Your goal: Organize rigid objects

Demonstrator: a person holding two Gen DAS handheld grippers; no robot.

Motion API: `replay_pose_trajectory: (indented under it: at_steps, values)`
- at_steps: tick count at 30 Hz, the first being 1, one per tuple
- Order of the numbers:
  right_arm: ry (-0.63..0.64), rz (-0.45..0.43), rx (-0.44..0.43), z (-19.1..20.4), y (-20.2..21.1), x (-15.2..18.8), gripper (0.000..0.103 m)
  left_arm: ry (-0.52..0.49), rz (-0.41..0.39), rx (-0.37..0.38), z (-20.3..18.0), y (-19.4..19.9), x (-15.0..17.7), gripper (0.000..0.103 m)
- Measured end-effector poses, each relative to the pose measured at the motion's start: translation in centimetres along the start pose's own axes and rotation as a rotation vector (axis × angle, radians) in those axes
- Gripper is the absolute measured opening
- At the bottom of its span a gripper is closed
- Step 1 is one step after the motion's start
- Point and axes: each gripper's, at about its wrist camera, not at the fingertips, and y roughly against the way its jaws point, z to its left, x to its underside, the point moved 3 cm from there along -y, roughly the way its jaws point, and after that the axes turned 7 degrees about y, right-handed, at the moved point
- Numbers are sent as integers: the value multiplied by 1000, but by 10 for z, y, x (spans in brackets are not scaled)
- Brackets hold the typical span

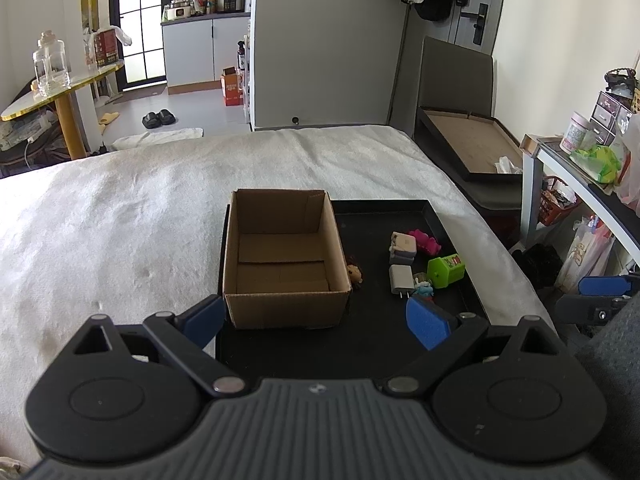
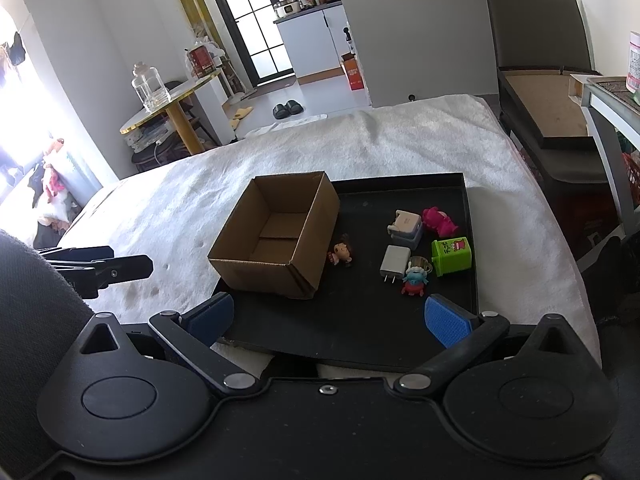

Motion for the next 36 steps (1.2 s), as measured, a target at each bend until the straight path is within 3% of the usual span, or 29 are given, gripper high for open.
replay_pose_trajectory:
  at_steps: [36]
  values:
    - [-87, -26, 74, -59, -55, 6, 103, 58, 0, -82, 23, -82, -4, 96]
